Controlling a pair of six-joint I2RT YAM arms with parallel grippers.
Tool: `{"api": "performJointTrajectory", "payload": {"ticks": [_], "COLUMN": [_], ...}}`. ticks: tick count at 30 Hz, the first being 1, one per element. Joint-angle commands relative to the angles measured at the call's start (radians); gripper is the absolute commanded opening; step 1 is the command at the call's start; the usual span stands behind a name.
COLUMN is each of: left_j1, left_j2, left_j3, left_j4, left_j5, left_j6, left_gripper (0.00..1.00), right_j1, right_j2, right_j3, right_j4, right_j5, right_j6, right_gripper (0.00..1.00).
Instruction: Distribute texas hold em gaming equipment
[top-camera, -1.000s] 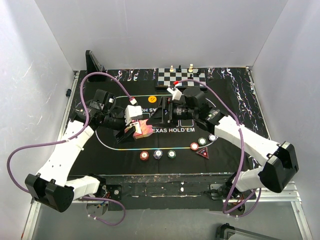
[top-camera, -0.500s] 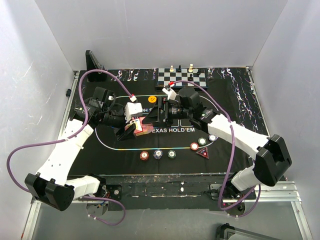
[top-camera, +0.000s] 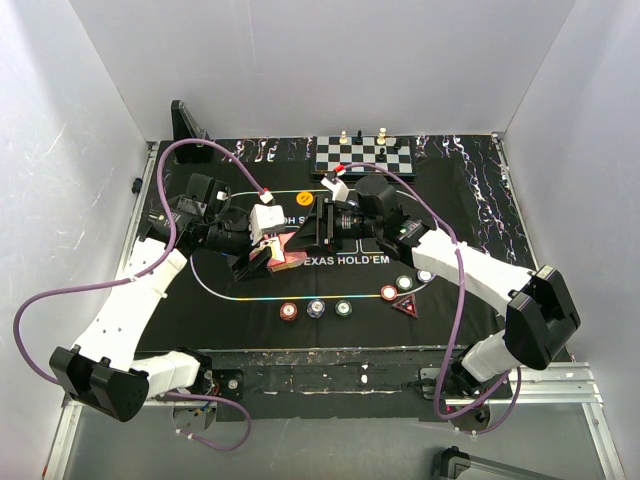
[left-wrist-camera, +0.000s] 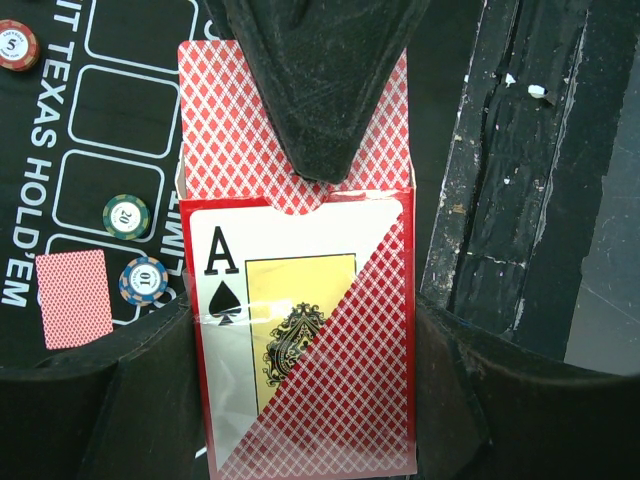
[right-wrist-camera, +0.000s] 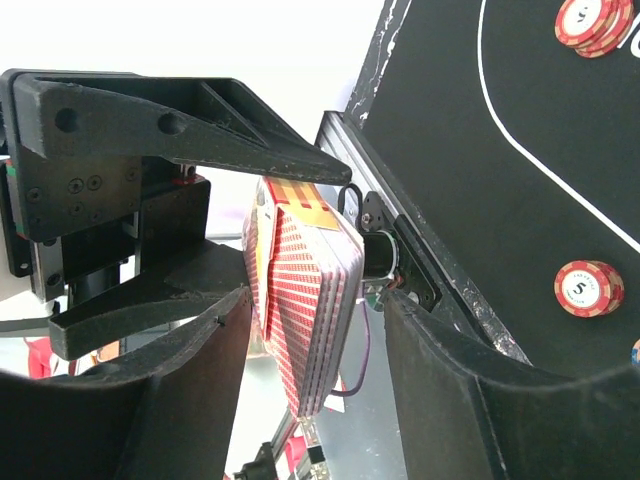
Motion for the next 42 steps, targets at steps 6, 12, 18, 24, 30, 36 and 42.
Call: {"api": "performJointTrajectory", "payload": {"ticks": [6, 12, 18, 24, 30, 36, 42], "left_j1": [0.007, 0.007, 0.007, 0.007, 0.007, 0.006, 0.007], "left_j2": [-0.02, -0.018, -0.018, -0.026, -0.056, -0.067, -0.066], "left_j3": [0.049, 0.044, 0.038, 0.015, -0.043, -0.06, -0.058], "left_j4": [0.01, 0.021, 0.027, 0.05, 0.102, 0.137, 0.139], "left_j5": [0.037, 0.05, 0.051, 0.06, 0.088, 0.099, 0.102], "left_j6": [0.01, -0.001, -0.001, -0.019, -0.062, -0.092, -0.095], "left_gripper": [0.02, 0.02, 0.02, 0.02, 0.01, 0.01, 0.0], "right_j1": [-0.027, -0.053, -0.07, -0.087, -0.107, -0.134, -0.141], "right_j2": [0.001, -0.028, -0.065, -0.095, -0.125, -0.166, -0.169], "right_j3": [-0.038, -0.078, -0.102, -0.109, -0.104, -0.112, -0.101], "right_j4": [0.059, 0.076, 0.075, 0.073, 0.067, 0.039, -0.01], "right_j5": [-0.044, -0.052, -0.049, -0.052, -0.055, -0.044, -0.049], "right_j6": [0.03, 0.044, 0.045, 0.047, 0.048, 0.042, 0.018], "right_gripper": [0.53, 0.47, 0.43, 0.4, 0.38, 0.34, 0.24]}}
